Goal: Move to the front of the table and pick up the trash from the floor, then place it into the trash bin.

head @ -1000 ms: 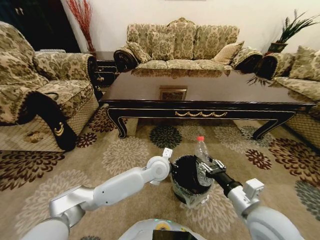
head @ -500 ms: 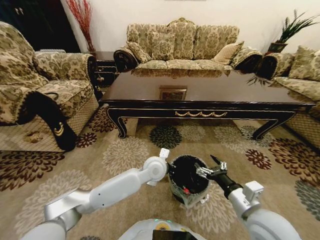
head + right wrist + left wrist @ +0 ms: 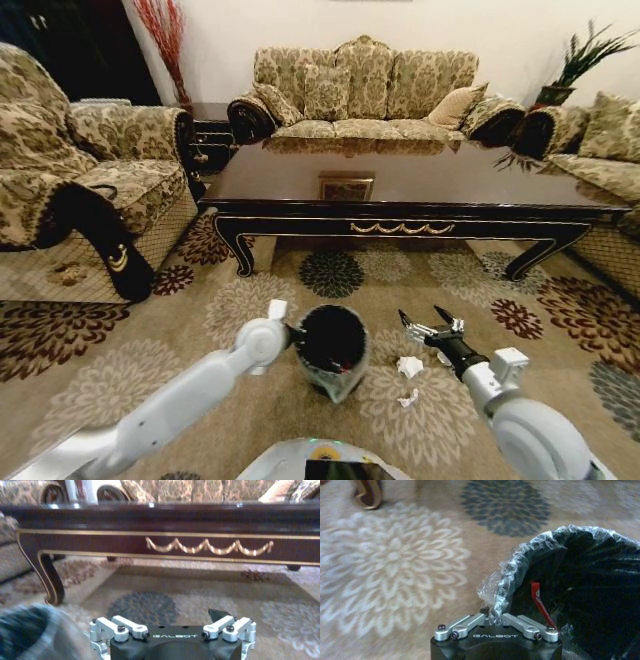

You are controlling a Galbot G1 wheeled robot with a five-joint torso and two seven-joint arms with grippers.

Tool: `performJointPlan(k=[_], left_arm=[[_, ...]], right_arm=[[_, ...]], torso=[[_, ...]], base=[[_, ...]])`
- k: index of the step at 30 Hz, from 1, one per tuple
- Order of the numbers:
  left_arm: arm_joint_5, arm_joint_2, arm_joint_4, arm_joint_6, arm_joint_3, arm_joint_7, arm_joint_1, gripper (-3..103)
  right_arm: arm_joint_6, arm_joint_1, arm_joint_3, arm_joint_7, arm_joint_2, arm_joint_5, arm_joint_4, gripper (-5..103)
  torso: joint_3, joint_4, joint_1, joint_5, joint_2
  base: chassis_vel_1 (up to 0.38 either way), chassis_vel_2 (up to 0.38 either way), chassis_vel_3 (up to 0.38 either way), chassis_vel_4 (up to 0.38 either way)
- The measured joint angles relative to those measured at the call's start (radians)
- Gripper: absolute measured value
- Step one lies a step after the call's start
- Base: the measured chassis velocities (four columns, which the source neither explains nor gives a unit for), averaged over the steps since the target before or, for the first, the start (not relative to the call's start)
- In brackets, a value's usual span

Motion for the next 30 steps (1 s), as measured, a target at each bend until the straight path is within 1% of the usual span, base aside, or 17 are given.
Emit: performJointPlan(k=[1, 2, 3, 4, 6, 7, 9, 11, 12, 14, 15, 19, 21, 25, 30], left_arm=[[0.006, 0.01, -0.01, 0.0, -0.046, 0.01, 0.04, 0], [0.014, 0.019, -0.019, 0.0, -0.077, 0.017, 0.071, 0], [0.014, 0.019, -0.019, 0.0, -0.077, 0.017, 0.071, 0], [0.023, 0.029, -0.027, 0.0, -0.106, 0.027, 0.103, 0], [0.045, 0.042, -0.041, 0.0, -0.147, 0.044, 0.154, 0], [0.045, 0.042, -0.041, 0.0, -0.147, 0.044, 0.154, 0], [0.058, 0.047, -0.052, 0.0, -0.167, 0.05, 0.189, 0], [0.064, 0.046, -0.062, 0.0, -0.173, 0.052, 0.208, 0], [0.064, 0.046, -0.062, 0.0, -0.173, 0.052, 0.208, 0], [0.067, 0.051, -0.077, 0.0, -0.177, 0.052, 0.222, 0], [0.067, 0.051, -0.077, 0.0, -0.177, 0.052, 0.222, 0], [0.063, 0.081, -0.1, 0.0, -0.197, 0.05, 0.242, 0], [0.058, 0.086, -0.103, 0.0, -0.201, 0.05, 0.245, 0], [0.05, 0.09, -0.114, 0.0, -0.208, 0.048, 0.253, 0], [0.046, 0.076, -0.121, 0.0, -0.208, 0.039, 0.253, 0]], right_arm=[[0.008, 0.015, -0.006, -0.014, -0.013, 0.008, -0.044, 100], [0.014, 0.036, -0.016, -0.026, -0.023, 0.022, -0.099, 100], [0.014, 0.036, -0.016, -0.026, -0.023, 0.022, -0.099, 100], [0.018, 0.058, -0.026, -0.035, -0.027, 0.037, -0.152, 100], [0.029, 0.113, -0.054, -0.049, -0.028, 0.053, -0.275, 100], [0.029, 0.113, -0.054, -0.049, -0.028, 0.053, -0.275, 100], [0.044, 0.156, -0.08, -0.06, -0.021, 0.038, -0.37, 100], [0.056, 0.202, -0.105, -0.066, -0.002, 0.022, -0.455, 100], [0.056, 0.202, -0.105, -0.066, -0.002, 0.022, -0.455, 100], [0.063, 0.238, -0.122, -0.069, 0.021, 0.021, -0.526, 100], [0.063, 0.238, -0.122, -0.069, 0.021, 0.021, -0.526, 100], [0.07, 0.3, -0.148, -0.074, 0.06, 0.023, -0.67, 100], [0.071, 0.312, -0.152, -0.075, 0.066, 0.026, -0.701, 100], [0.077, 0.355, -0.164, -0.088, 0.089, 0.033, -0.798, 100], [0.085, 0.402, -0.18, -0.104, 0.112, 0.054, -0.882, 100]], torso=[[0.0, -0.0001, 0.0, -0.0007, 0.0], [0.0, -0.0002, 0.0, -0.0004, 0.0], [0.0, -0.0002, 0.0, -0.0004, 0.0], [0.0, -0.0002, 0.0, 0.0002, 0.0], [0.0, 0.0, 0.0, 0.0, 0.0], [0.0, 0.0, 0.0, 0.0, 0.0], [0.0, -0.0001, 0.0, 0.0003, 0.0], [0.0, -0.0004, 0.0, -0.0004, 0.0], [0.0, -0.0004, 0.0, -0.0004, 0.0], [0.0, -0.0004, 0.0, 0.0, 0.0], [0.0, -0.0004, 0.0, 0.0, 0.0], [0.0, -0.0003, 0.0, 0.0002, 0.0], [0.0, 0.0, 0.0, 0.0001, 0.0], [0.0, -0.0004, 0.0, -0.0001, 0.0], [0.0, -0.0002, 0.0, -0.0003, 0.0]], base=[[0.0, 0.0, 0.0, 0.0], [0.0, 0.0, 0.0, 0.0], [0.0, 0.0, 0.0, 0.0], [0.0, 0.0, 0.0, 0.0], [0.0, 0.0, 0.0, 0.0], [0.0, 0.0, 0.0, 0.0], [0.0, 0.0, 0.0, 0.0], [0.0, 0.0, 0.0, 0.0], [0.0, 0.0, 0.0, 0.0], [0.0, 0.0, 0.0, 0.0], [0.0, 0.0, 0.0, 0.0], [0.0, 0.0, 0.0, 0.0], [0.0, 0.0, 0.0, 0.0], [0.0, 0.0, 0.0, 0.0], [0.0, 0.0, 0.0, 0.0]])
